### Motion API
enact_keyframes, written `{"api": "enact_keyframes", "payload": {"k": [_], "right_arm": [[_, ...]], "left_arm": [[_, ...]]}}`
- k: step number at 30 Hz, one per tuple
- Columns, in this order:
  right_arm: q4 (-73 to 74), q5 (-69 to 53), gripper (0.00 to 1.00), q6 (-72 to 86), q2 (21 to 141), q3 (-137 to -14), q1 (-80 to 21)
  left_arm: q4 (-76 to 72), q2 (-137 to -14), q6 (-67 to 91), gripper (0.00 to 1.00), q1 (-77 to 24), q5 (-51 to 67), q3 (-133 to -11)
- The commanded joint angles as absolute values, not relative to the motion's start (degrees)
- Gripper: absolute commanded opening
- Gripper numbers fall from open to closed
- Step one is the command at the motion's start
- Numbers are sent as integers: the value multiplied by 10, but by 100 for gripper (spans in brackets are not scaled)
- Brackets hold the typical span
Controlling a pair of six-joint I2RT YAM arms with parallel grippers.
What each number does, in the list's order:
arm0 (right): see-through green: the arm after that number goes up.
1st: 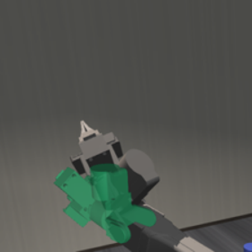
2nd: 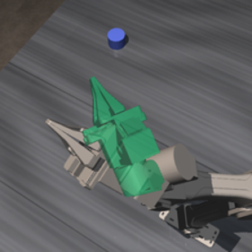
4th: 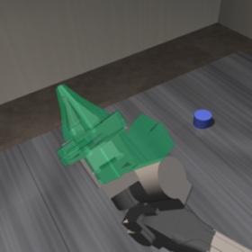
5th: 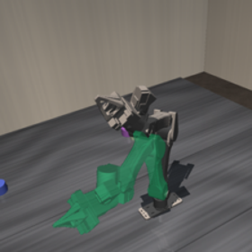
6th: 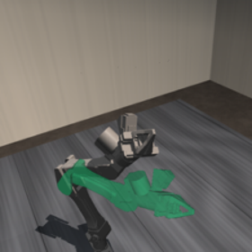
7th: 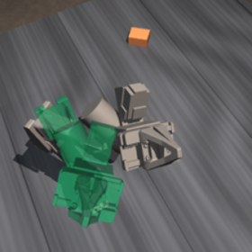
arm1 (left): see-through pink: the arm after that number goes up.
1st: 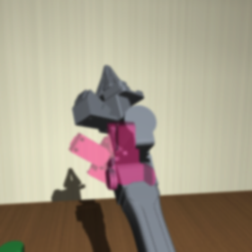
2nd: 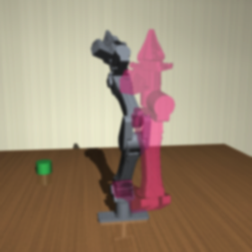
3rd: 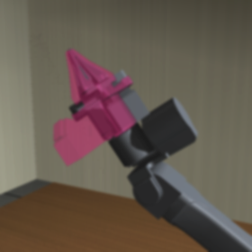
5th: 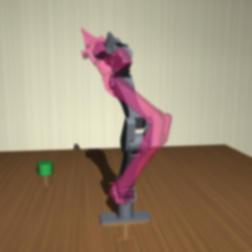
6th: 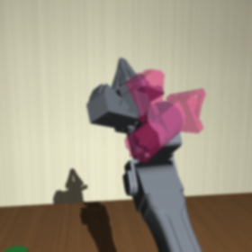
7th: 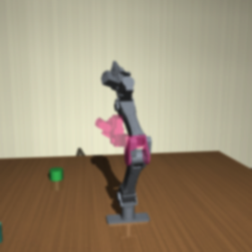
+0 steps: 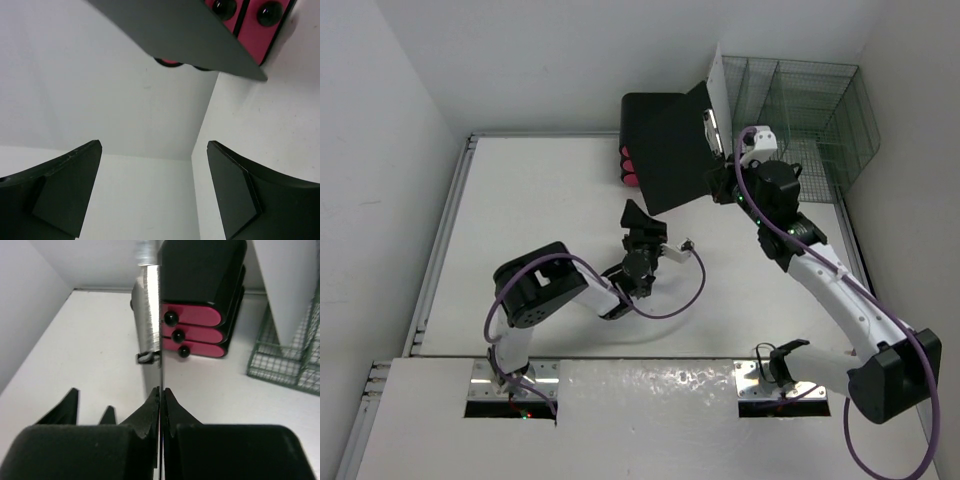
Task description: Organize the desk
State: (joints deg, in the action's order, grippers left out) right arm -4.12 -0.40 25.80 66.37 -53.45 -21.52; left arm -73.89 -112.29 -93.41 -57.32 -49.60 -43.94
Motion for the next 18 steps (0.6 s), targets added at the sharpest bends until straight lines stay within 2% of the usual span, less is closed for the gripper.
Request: {"api": "enact_keyframes", "payload": {"k": [1,8,11,15,18], "right_arm": [[-32,31,0,187,651,-575,-213],[-2,32,0,152,651,-623,-213],[26,33,0,133,648,-648,-214],[45,50,0,112,637,-663,-214],[63,64,0,105,645,-666,-213]], "left_arm": [[-865,-1067,-873,85,-579,-526,-420],[-665,-1019,-739,85,-583,-542,-405],[-550,-998,-637,85,-582,-540,-414],[-319,-972,-500,85,-572,-495,-452],[-219,-969,-426,85,-556,-459,-495]]}}
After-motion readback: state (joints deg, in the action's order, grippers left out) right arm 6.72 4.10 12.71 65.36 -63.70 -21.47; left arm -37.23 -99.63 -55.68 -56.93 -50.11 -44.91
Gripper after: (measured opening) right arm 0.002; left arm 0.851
